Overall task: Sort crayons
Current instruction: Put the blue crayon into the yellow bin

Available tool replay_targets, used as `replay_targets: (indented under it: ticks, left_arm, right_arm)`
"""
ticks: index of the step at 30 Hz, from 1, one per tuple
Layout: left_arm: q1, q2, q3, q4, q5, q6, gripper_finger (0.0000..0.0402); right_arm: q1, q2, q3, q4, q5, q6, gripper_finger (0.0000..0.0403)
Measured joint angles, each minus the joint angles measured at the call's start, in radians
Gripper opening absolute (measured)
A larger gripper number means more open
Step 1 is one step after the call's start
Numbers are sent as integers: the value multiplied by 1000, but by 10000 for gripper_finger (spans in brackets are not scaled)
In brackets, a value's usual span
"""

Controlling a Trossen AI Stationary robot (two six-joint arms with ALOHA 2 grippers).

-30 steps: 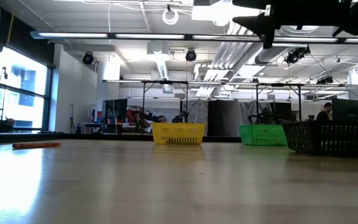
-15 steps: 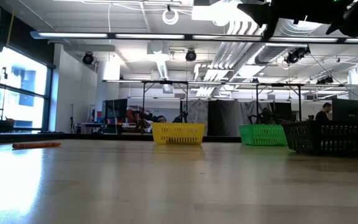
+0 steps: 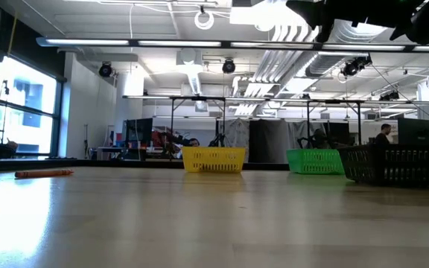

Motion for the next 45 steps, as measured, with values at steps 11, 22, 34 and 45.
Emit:
replay_targets:
  ticks: [11,22,34,45]
  left_arm:
    - [-17,7,-99,7,7,-2,136]
    - [-35,5,-202,96,22,-1,136]
    - [-55,-30,-312,190,66,-17,135]
    - [-58,-87,-449,347,74,-46,91]
  right_arm:
    - [1,0,0,-11,-1,27,197]
    - [1,0,0,-17,-1,30,197]
    - [1,0,0,-18,-1,30,197]
    - [1,0,0,-17,-1,29,197]
